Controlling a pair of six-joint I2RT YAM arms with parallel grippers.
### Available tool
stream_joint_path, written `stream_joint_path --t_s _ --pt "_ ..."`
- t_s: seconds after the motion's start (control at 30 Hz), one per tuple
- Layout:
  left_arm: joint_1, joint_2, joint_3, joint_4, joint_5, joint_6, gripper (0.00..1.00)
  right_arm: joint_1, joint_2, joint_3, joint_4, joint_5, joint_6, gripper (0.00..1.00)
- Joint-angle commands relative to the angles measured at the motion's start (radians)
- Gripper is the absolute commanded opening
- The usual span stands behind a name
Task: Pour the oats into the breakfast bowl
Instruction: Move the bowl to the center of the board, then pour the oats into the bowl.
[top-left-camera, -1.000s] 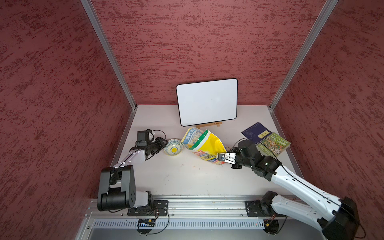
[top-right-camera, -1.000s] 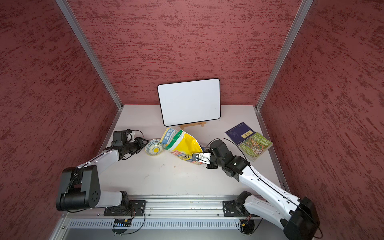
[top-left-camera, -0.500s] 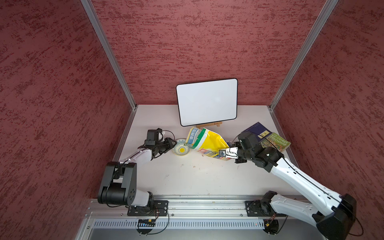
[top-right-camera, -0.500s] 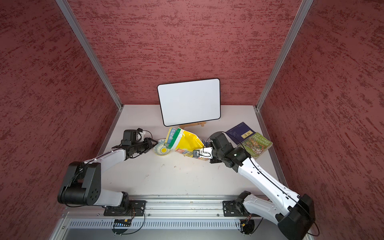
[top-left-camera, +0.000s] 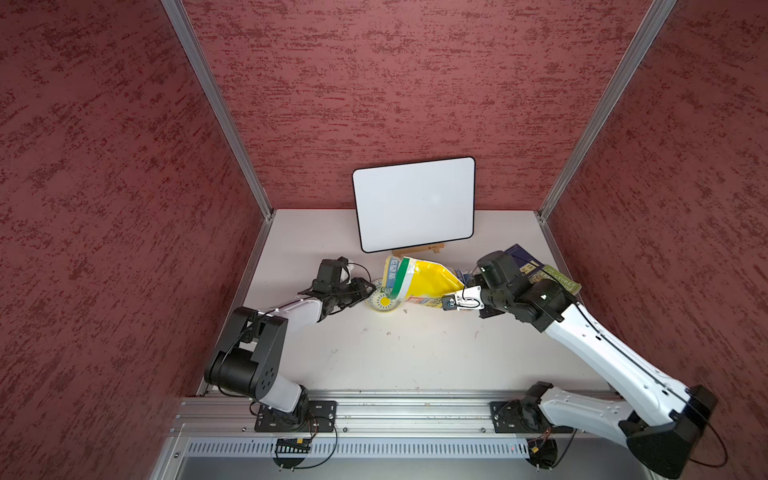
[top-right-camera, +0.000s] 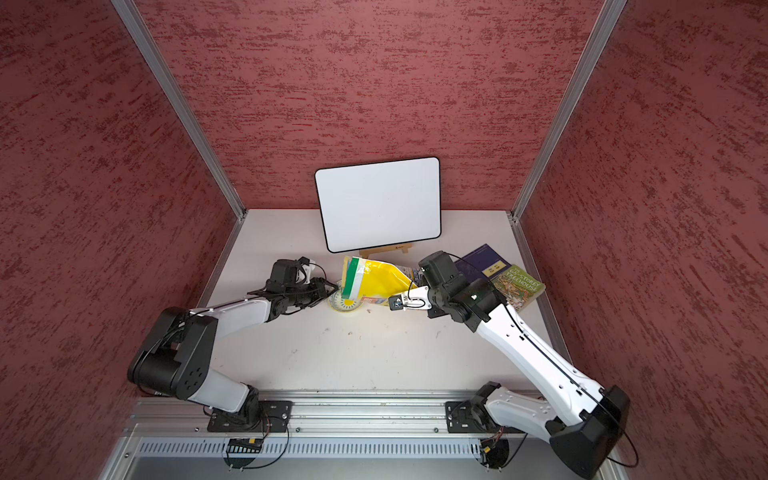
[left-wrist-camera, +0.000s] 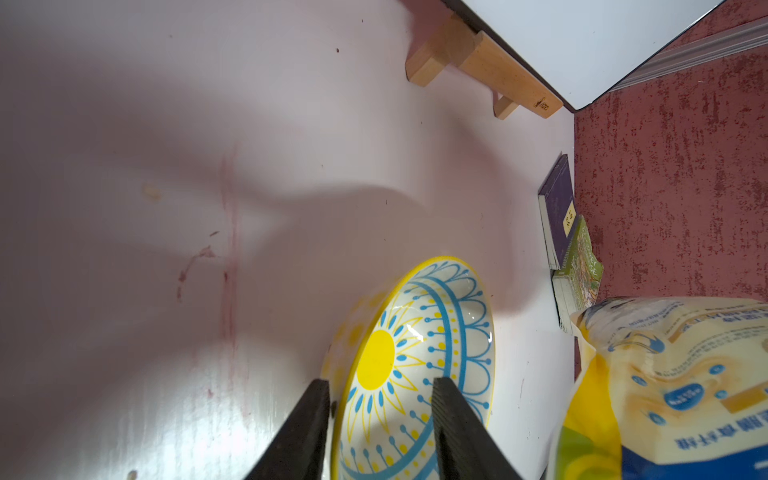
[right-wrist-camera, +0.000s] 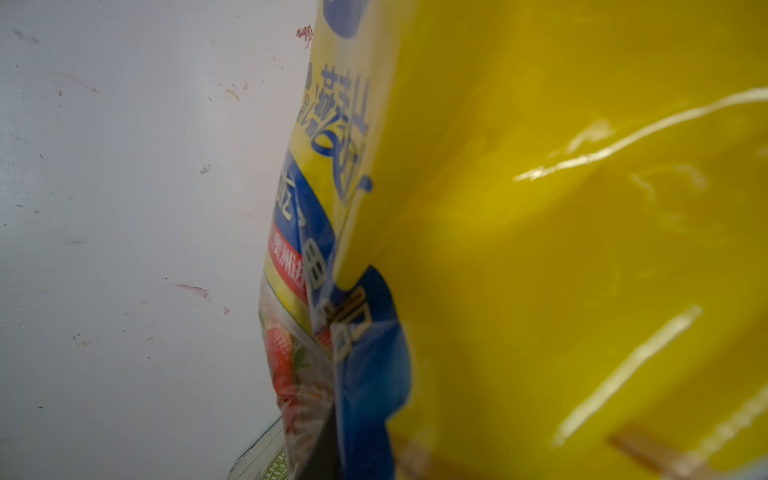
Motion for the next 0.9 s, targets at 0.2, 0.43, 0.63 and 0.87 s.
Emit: stream_joint_path --t_s 0.2,0.43,0.63,0.87 --pt "0.042 -0.22 -0.041 -0.036 -0.039 0.019 0.59 -0.01 0.033 0.178 0.025 0.126 -0.163 0.0" --pt "0.076 -0.351 -0.034 -0.159 -0.058 0.064 0.62 -0.009 0.079 0.242 0.025 0.174 -0.252 0.0" --pt "0.079 -0.394 -0.007 -0.232 -0.061 0.102 0.61 -0.003 0.121 0.295 0.07 0.201 -0.346 0.0" --pt "0.08 -0.411 0.0 -0.26 -0.078 0.113 0.61 0.007 0.18 0.338 0.114 0.234 -0.398 0.0"
